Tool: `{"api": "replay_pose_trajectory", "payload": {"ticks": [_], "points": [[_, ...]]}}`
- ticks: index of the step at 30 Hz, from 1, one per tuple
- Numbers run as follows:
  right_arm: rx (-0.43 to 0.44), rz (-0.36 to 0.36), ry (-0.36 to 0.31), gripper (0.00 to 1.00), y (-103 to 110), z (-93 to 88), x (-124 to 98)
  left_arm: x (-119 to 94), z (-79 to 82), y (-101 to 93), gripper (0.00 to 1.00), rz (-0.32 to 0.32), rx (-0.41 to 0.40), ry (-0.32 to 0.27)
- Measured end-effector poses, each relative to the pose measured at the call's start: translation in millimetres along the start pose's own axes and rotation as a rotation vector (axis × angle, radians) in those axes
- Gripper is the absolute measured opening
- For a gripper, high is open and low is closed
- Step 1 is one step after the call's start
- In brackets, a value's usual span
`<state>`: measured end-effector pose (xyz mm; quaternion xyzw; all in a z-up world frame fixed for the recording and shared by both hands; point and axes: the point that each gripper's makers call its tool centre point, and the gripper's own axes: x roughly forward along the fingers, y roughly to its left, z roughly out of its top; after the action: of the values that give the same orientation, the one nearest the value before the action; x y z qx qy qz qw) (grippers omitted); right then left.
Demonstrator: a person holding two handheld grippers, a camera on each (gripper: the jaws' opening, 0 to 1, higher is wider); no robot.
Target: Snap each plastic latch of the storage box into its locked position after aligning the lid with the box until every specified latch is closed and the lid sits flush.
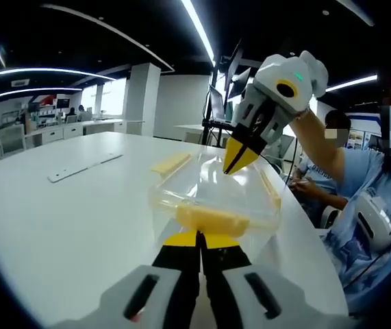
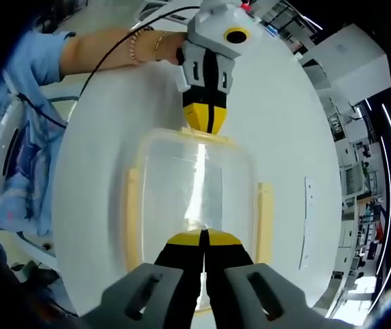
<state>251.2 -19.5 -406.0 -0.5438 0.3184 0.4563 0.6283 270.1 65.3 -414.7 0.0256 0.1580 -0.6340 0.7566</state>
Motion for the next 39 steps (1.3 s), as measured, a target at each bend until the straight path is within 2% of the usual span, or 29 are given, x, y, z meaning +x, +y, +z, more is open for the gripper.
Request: {"api": "replay_pose_trajectory", "payload": {"ticks": [7,8,10,16,19,22,24,26,27,28,29,31,32,34,37,39], "points": [[-0.017,-0.031,0.022,0.00,0.9,1.8,-0.2,-6.4,2.3,-4.2,0.01,-0.014,0.002,-0.004],[-0.026,-0.040,0.022,0.00,1.0,2.5,-0.6,-8.7,6.2,-2.6,0.02,0.005,0.003,-0.019],[-0.034,-0.056,0.022,0.00,1.2,3.2,-1.0,-16.5,21.6,-2.0,0.06,0.010,-0.020,-0.101],[-0.039,-0.088,0.005,0.00,0.1,7.3,-2.5,-27.0,30.4,6.6,0.06,0.085,0.000,-0.116],[-0.050,-0.101,0.001,0.00,-0.4,9.2,-2.9,-19.3,48.1,-3.8,0.07,0.086,0.055,-0.120],[-0.070,-0.113,-0.016,0.00,-0.5,10.1,-3.9,-5.6,57.2,-8.4,0.06,0.101,0.153,-0.012],[-0.076,-0.120,-0.023,0.00,-0.5,10.4,-4.1,4.9,57.5,-12.9,0.06,0.095,0.203,0.090],[-0.088,-0.131,-0.028,0.00,-0.3,11.1,-4.2,11.7,57.0,-13.3,0.07,0.104,0.248,0.166],[-0.099,-0.143,-0.030,0.00,-0.2,11.4,-4.4,16.9,55.1,-11.0,0.07,0.120,0.291,0.254],[-0.103,-0.151,-0.034,0.00,-0.5,10.9,-4.7,18.7,54.5,-9.5,0.07,0.129,0.312,0.296],[-0.103,-0.158,-0.041,0.00,-0.9,10.8,-5.1,23.1,54.1,-10.6,0.07,0.114,0.331,0.366],[-0.090,-0.171,-0.069,0.00,-2.3,10.3,-5.9,27.2,53.9,-10.5,0.06,0.101,0.341,0.472],[-0.088,-0.181,-0.085,0.00,-2.7,9.6,-6.2,29.3,52.9,-11.2,0.06,0.093,0.348,0.544],[-0.091,-0.204,-0.117,0.00,-3.0,9.3,-6.7,33.1,52.8,-8.9,0.05,0.082,0.364,0.642],[-0.085,-0.232,-0.170,0.00,-3.7,8.5,-7.5,39.5,48.5,-13.0,0.05,0.059,0.362,0.760],[-0.070,-0.242,-0.181,0.00,-4.2,2.9,-8.5,44.0,45.3,-12.6,0.05,0.061,0.364,0.827]]}}
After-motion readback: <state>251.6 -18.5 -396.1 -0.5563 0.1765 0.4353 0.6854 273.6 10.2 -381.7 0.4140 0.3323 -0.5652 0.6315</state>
